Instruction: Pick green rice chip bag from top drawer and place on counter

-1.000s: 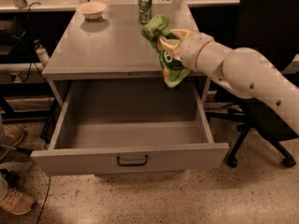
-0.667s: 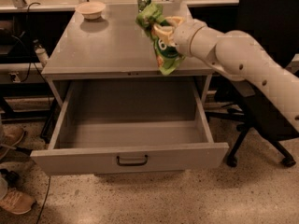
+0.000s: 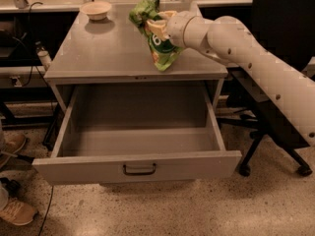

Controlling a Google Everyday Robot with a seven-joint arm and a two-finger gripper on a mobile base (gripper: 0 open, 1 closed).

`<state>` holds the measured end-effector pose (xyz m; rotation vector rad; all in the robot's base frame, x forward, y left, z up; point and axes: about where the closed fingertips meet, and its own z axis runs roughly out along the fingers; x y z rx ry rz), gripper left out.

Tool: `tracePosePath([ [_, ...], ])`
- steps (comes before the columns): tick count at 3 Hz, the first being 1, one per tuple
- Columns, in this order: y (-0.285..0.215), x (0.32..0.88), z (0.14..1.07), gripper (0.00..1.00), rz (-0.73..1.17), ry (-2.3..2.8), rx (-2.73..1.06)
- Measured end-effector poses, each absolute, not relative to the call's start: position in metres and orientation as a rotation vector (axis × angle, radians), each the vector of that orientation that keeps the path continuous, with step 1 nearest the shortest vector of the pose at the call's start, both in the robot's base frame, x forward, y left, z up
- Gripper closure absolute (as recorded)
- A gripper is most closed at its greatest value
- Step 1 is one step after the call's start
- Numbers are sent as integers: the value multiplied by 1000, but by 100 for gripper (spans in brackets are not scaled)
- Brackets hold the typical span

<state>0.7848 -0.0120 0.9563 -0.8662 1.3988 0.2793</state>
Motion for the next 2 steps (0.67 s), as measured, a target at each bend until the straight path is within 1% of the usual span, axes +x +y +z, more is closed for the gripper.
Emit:
tracePosePath([
  [1, 9, 807, 942, 78, 320, 1436, -895],
  [2, 21, 818, 932, 53, 345, 1459, -913],
])
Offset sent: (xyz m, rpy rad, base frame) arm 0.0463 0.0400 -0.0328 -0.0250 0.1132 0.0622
